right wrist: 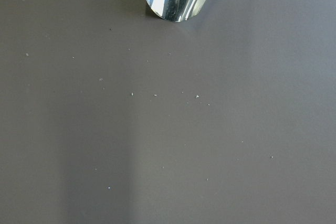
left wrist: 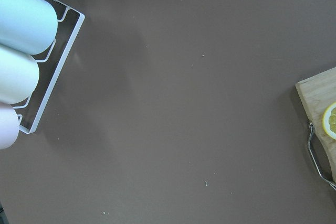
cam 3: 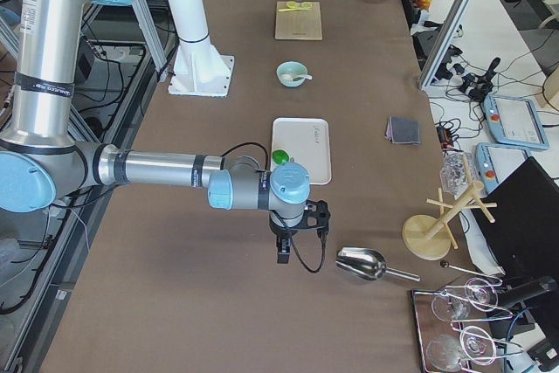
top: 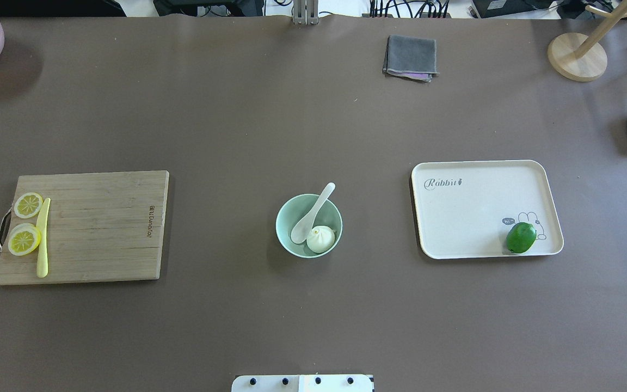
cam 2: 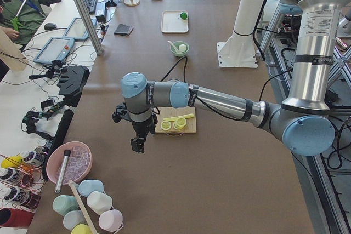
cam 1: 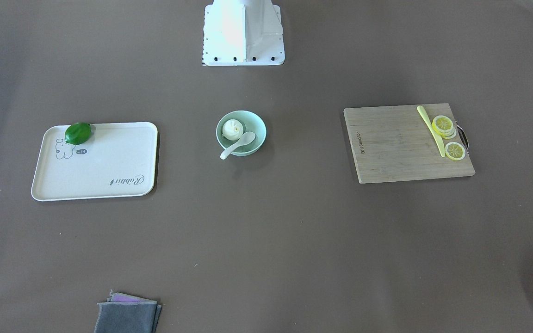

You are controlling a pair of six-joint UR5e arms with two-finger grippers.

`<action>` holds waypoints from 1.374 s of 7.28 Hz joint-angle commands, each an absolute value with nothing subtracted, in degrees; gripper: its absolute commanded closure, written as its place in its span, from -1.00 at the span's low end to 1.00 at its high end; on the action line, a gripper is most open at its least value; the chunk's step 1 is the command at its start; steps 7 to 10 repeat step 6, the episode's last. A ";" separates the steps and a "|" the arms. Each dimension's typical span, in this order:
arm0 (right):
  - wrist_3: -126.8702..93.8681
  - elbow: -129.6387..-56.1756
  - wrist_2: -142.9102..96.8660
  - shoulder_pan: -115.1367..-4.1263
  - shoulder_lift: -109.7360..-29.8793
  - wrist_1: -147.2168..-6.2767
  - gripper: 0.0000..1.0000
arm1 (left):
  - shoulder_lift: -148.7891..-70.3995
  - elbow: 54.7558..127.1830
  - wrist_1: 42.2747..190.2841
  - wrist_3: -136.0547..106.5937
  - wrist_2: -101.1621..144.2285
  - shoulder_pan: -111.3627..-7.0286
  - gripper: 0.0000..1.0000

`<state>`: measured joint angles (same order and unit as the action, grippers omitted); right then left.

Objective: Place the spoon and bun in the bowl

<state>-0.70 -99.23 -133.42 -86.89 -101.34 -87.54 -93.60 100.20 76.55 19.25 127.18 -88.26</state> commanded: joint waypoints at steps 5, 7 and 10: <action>-0.70 -99.23 -133.42 -86.49 -101.34 -87.54 -1.00 | -93.60 100.20 76.64 19.25 127.18 -88.07 -0.98; -0.70 -99.23 -133.42 -86.48 -101.34 -87.54 -1.00 | -93.60 100.11 76.64 19.25 127.18 -87.81 -0.98; -0.70 -99.23 -133.42 -86.48 -101.34 -87.54 -1.00 | -93.60 100.11 76.64 19.25 127.18 -87.81 -0.98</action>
